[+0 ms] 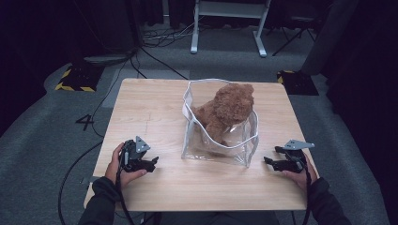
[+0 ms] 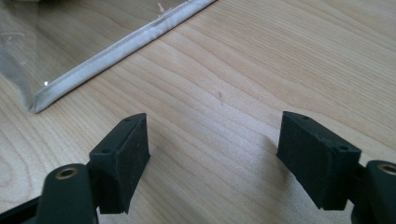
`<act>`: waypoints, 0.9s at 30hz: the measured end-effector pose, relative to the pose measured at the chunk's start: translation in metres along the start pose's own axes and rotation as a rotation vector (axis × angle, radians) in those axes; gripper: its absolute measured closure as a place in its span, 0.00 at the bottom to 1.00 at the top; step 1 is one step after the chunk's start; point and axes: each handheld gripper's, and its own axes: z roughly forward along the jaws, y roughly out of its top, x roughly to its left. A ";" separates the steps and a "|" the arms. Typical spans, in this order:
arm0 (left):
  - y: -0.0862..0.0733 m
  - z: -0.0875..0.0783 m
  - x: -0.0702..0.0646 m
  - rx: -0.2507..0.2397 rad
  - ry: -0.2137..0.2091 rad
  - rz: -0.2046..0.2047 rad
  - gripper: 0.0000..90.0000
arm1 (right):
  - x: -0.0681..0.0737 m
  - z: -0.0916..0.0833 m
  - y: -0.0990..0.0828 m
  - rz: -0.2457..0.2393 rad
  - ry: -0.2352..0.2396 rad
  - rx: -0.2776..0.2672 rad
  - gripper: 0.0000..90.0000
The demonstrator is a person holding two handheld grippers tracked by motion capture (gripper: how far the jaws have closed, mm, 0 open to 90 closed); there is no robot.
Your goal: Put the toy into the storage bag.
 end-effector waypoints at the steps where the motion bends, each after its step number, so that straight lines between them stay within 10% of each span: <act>1: -0.002 0.000 0.000 -0.002 0.003 -0.002 0.19 | 0.000 0.000 0.000 0.000 0.000 0.000 0.27; 27: -0.050 -0.002 0.019 -0.033 -0.015 -0.115 0.19 | 0.000 0.000 0.000 0.001 -0.001 0.000 0.27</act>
